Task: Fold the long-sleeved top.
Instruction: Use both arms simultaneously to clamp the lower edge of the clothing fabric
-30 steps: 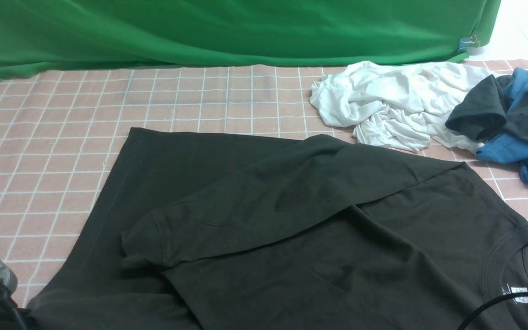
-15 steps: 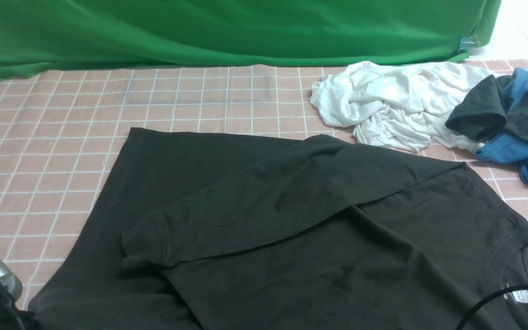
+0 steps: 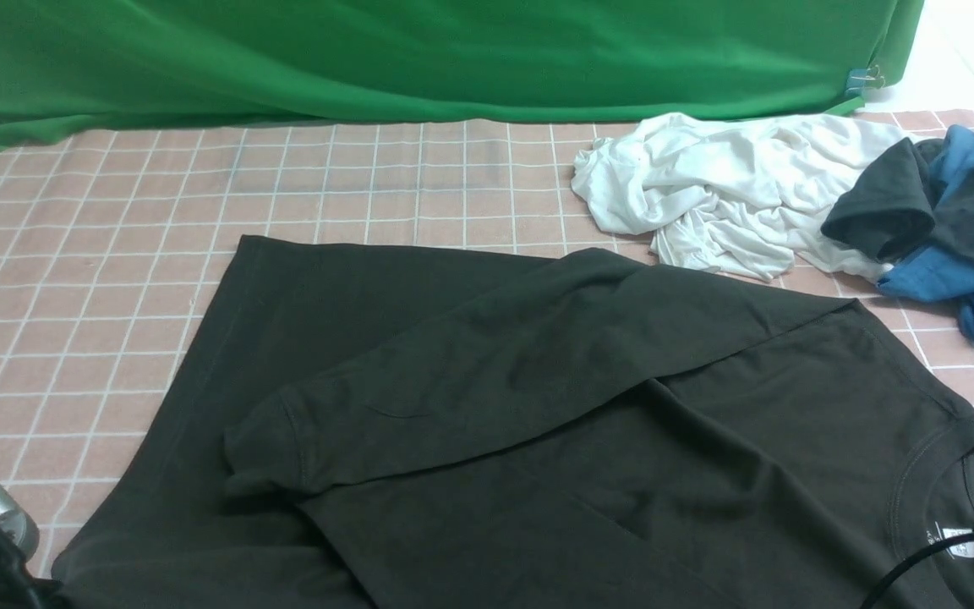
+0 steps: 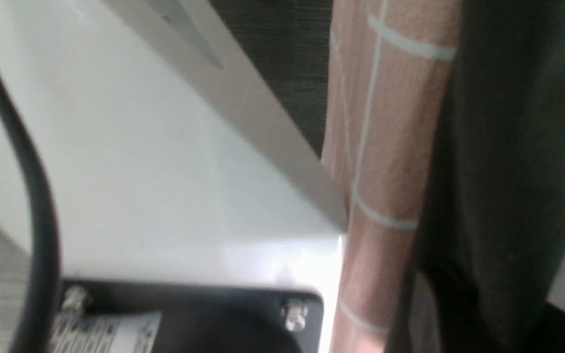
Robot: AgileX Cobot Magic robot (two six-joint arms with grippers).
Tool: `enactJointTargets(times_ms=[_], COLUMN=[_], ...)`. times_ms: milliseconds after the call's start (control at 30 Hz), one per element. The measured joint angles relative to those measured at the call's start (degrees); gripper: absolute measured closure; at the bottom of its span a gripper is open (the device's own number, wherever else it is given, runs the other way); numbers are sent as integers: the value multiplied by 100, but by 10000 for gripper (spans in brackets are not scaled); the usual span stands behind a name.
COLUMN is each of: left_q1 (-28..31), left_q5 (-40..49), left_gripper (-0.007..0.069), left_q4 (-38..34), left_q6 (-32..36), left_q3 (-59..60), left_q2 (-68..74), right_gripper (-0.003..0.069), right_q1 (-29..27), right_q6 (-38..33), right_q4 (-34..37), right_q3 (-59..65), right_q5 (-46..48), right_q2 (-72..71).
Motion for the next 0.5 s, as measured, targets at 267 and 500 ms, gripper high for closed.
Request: enactJointTargets(times_ms=[267, 500], left_q1=[0, 0], left_q5=[134, -520], left_gripper=[587, 587], left_q4=[235, 788], left_q6=[-102, -463], left_q3=[-224, -642], left_q2=[-161, 318], right_gripper=[604, 604], right_q1=[0, -446], right_q6=[1084, 2280], right_q4=[7, -643], right_q3=[-833, -1497], right_q5=[817, 875], right_q2=[-450, -569])
